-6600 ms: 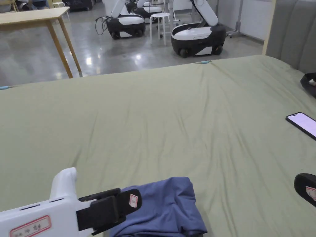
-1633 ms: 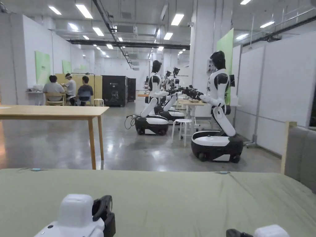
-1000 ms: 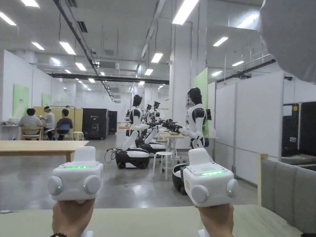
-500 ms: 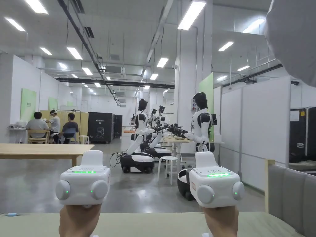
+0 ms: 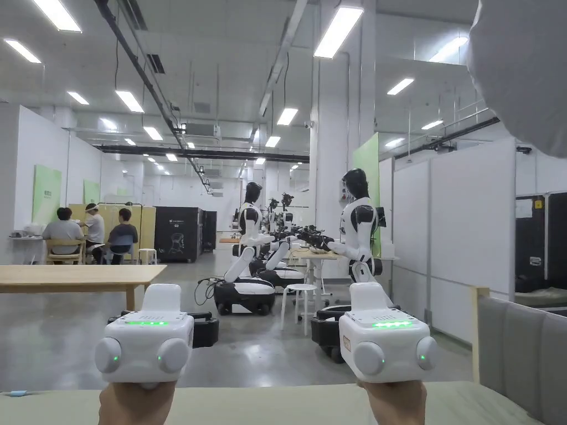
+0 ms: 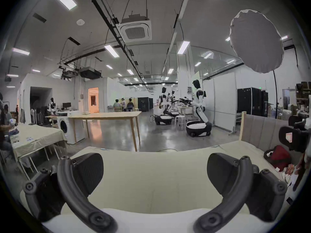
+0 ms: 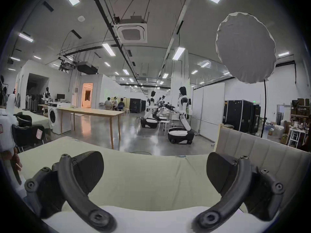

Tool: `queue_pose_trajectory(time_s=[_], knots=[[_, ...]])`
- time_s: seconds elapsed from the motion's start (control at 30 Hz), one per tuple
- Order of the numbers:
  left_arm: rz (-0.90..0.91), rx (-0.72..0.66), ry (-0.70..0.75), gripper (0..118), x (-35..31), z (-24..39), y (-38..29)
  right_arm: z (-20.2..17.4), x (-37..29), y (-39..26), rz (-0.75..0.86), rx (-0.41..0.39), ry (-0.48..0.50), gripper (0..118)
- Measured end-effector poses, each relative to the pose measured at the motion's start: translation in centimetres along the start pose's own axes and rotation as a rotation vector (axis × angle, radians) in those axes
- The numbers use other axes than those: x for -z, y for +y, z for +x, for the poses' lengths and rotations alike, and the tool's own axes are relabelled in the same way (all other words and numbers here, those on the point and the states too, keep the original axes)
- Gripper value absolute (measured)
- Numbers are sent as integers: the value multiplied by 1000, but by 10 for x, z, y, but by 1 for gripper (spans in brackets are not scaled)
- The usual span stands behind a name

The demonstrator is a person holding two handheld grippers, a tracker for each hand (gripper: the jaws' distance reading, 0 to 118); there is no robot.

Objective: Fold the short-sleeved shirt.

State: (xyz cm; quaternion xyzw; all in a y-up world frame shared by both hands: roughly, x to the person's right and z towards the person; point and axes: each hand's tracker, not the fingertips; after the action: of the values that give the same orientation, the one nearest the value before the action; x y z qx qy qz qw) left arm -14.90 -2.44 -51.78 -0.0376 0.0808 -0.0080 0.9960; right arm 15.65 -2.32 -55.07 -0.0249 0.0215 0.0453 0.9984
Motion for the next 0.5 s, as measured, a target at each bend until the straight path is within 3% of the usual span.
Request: queue_pose_trajectory(time_s=[0.17,0.4,0.5], knots=[[11,-5,4,118,-3,-1,5,5,-3,7,-39,80,-20,118],[2,15,7,118,-4,-1,7,12,-26,21,-81,127,-39,118],[-5,6,3,118,-5,-3,9,15,-31,18,-21,146,-57,118]])
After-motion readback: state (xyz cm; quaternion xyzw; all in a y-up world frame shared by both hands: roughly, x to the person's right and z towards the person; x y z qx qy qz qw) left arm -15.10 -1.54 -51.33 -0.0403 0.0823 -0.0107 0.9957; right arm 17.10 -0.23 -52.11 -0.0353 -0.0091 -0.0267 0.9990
